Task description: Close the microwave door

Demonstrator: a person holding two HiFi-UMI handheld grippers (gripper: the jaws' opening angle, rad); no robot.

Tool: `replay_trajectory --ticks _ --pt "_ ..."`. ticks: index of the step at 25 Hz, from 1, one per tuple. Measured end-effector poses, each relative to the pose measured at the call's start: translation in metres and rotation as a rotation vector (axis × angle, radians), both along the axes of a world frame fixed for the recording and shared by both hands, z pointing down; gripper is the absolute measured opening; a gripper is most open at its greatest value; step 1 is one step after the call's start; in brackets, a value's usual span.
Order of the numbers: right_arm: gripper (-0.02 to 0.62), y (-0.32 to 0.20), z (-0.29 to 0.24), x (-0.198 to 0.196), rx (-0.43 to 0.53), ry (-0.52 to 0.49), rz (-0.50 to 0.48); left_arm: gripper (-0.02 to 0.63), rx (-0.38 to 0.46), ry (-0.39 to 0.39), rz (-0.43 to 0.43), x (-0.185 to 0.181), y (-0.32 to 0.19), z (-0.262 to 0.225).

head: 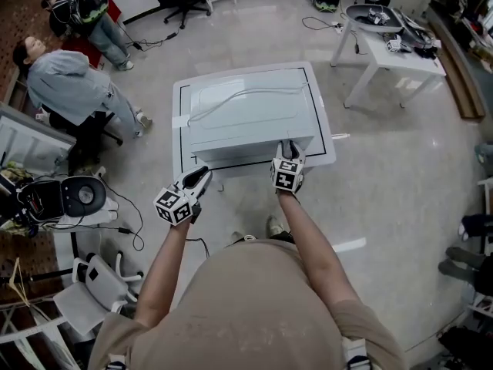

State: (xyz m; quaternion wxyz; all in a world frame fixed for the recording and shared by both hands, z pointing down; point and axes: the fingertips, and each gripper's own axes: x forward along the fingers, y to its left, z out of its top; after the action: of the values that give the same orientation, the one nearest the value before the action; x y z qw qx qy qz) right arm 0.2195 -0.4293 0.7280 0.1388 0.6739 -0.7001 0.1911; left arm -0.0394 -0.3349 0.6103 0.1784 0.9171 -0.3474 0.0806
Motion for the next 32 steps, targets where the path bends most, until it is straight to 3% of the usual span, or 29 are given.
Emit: replay_trajectory --ticks 4,12,19,32 --pt "0.114 -0.001 -0.001 0.002 0.01 0.002 0.003 0.054 0.006 0.005 0.005 0.007 -0.003 -0.004" --pt "0.115 0.009 -0.016 0.0 0.043 0.044 -0.108 0.054 0.016 0.024 0.014 0.016 0.0 -0.01" --pt "0.115 0.03 -0.095 0.003 0.185 -0.014 -0.211 0.054 0.071 0.05 -0.025 0.012 -0.003 -0.043" --pt "0.115 0.042 -0.255 0.034 0.389 -0.083 -0.408 0.054 0.256 0.074 -0.119 0.027 -0.013 -0.151"
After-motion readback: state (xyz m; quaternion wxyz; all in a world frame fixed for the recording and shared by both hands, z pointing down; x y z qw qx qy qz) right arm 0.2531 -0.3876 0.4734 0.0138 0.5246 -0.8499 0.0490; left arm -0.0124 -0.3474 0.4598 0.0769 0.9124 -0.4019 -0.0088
